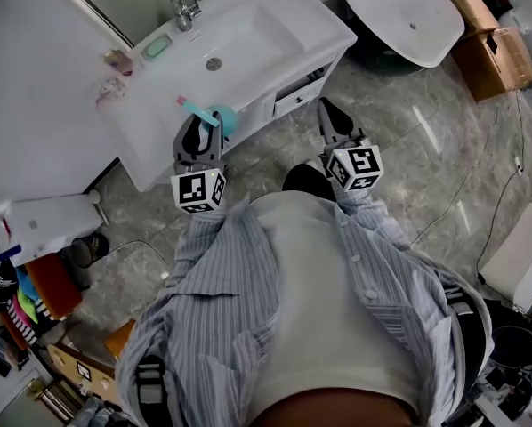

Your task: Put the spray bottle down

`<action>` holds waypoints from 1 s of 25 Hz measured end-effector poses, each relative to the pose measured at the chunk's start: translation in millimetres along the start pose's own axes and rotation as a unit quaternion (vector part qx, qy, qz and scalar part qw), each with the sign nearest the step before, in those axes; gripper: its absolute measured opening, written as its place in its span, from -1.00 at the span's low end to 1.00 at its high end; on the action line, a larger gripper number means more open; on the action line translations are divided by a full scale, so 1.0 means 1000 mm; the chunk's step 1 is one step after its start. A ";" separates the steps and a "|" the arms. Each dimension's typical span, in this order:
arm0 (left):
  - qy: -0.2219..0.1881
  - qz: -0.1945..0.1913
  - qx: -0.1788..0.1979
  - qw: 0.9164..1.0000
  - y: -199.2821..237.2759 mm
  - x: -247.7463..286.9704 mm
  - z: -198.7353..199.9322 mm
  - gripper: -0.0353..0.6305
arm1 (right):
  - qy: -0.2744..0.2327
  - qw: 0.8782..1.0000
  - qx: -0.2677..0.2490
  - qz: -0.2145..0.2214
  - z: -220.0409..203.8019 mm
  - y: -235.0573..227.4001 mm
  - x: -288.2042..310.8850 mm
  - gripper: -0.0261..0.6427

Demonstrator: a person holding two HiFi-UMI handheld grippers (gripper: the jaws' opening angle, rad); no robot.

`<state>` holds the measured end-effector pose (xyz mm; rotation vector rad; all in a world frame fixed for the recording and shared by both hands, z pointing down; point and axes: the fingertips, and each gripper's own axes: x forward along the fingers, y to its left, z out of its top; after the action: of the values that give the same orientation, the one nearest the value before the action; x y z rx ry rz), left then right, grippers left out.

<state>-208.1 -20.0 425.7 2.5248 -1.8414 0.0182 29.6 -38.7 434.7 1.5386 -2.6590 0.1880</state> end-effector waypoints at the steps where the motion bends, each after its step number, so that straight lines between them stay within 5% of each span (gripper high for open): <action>1: 0.001 -0.001 -0.003 1.000 0.001 0.004 -0.001 -0.49 | 0.001 1.000 0.000 0.000 0.001 -0.003 0.004 -0.88; 12: 0.009 0.047 -0.006 0.999 0.039 0.071 -0.009 -0.49 | -0.001 0.999 0.008 0.032 0.002 -0.045 0.097 -0.88; 25: 0.035 0.081 -0.003 0.996 0.073 0.248 -0.011 -0.49 | 0.026 0.995 0.014 0.094 0.015 -0.140 0.266 -0.88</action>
<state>-201.4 -278.5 442.4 2.3310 -2.0104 0.1013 18.8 -338.6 460.8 1.2694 -2.7686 0.2721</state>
